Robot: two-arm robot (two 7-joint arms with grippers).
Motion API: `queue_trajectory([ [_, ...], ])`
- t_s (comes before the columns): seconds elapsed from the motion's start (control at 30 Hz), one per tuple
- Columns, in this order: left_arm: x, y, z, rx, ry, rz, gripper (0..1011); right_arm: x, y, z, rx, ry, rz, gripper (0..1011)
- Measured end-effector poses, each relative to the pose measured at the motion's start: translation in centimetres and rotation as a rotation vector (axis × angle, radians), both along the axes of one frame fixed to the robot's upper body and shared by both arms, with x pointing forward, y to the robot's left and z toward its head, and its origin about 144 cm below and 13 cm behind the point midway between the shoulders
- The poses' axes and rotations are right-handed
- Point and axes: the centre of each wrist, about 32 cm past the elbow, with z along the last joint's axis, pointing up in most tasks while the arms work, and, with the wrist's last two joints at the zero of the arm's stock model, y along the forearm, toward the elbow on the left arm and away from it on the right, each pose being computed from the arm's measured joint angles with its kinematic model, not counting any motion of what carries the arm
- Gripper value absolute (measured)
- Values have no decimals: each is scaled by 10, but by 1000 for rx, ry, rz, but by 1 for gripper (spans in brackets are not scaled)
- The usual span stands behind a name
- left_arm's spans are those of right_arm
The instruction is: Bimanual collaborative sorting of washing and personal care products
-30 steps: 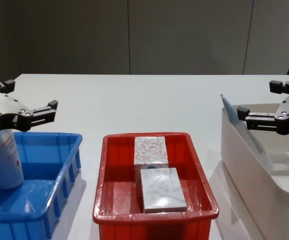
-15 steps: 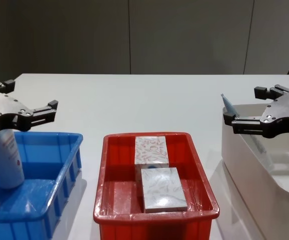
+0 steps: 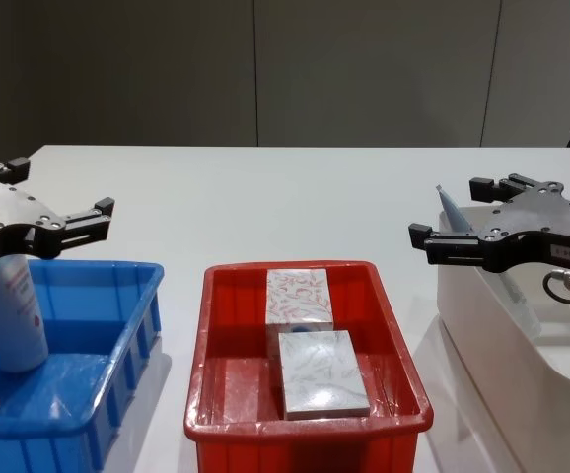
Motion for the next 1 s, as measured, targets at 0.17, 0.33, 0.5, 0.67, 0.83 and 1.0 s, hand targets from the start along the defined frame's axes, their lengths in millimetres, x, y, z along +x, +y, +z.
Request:
queue_trajectory([
  [0.17,0,0,0,0,0,0,1002,-1,5,2,8,15,-13,1001],
  [0.33,0,0,0,0,0,0,1002,-4,11,3,15,38,-39,1001],
  [0.5,0,0,0,0,0,0,1002,-5,15,3,13,52,-59,1001],
  [0.67,0,0,0,0,0,0,1002,-3,21,3,18,66,-65,1001],
  [0.83,0,0,0,0,0,0,1002,0,26,5,30,76,-57,1001],
  [1.0,0,0,0,0,0,0,1002,5,35,7,51,95,-43,1001],
])
